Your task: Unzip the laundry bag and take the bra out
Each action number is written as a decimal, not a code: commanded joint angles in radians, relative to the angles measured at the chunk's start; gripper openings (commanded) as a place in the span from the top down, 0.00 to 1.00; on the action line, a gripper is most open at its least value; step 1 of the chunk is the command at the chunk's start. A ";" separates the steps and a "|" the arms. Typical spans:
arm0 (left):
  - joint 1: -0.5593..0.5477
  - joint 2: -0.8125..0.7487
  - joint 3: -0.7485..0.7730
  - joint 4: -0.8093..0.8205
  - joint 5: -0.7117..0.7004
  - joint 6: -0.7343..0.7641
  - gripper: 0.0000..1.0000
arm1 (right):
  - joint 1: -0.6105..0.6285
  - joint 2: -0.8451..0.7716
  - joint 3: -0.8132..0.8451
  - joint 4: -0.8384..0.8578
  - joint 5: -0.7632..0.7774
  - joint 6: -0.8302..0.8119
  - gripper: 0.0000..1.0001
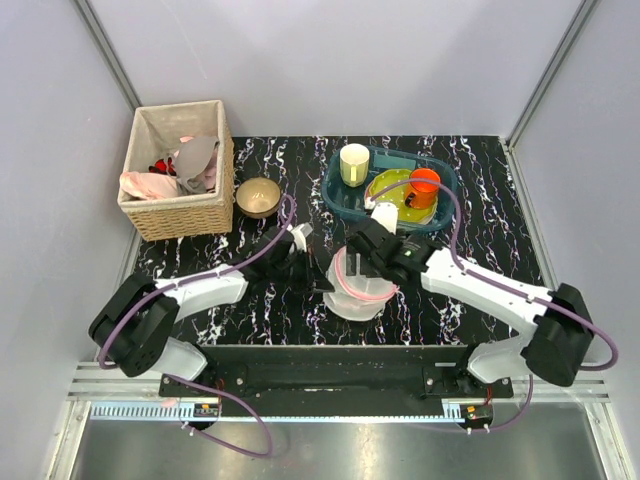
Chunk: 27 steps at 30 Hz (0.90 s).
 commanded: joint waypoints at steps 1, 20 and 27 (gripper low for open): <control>-0.001 0.065 -0.014 0.085 0.016 0.017 1.00 | 0.010 0.077 0.021 0.109 -0.083 -0.034 0.12; 0.000 0.074 -0.018 0.027 -0.012 0.045 1.00 | 0.004 -0.238 -0.131 0.040 0.049 -0.025 1.00; 0.000 0.026 -0.038 -0.008 -0.030 0.077 1.00 | -0.091 -0.576 -0.335 -0.001 0.080 0.073 0.61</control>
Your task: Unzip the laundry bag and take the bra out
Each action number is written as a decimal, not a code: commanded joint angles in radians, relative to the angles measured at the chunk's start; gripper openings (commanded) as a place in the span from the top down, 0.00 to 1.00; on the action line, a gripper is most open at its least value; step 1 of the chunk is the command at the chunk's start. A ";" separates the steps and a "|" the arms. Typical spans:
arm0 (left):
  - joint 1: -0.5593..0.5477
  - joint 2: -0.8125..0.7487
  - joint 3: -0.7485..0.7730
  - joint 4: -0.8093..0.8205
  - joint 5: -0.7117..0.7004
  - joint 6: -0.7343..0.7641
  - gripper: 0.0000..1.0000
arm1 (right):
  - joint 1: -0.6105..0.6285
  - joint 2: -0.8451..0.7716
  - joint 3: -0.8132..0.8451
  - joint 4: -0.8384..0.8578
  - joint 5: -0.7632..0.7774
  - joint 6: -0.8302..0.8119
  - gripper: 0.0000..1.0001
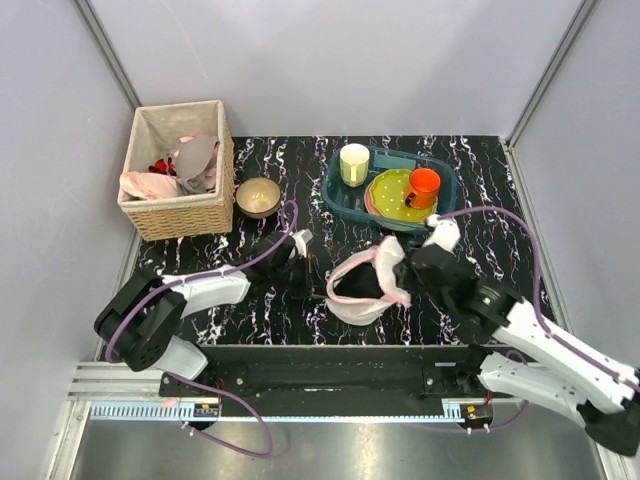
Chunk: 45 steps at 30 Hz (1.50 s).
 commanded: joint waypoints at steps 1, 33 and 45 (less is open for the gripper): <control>0.000 -0.045 -0.018 -0.007 -0.024 0.038 1.00 | -0.094 -0.166 -0.122 -0.088 0.071 0.093 0.54; -0.010 -0.024 0.063 -0.069 -0.013 0.074 1.00 | 0.021 0.097 0.146 -0.200 -0.093 -0.026 0.00; -0.010 -0.047 0.081 -0.144 -0.051 0.109 0.98 | 0.022 0.018 0.043 -0.220 0.059 0.000 1.00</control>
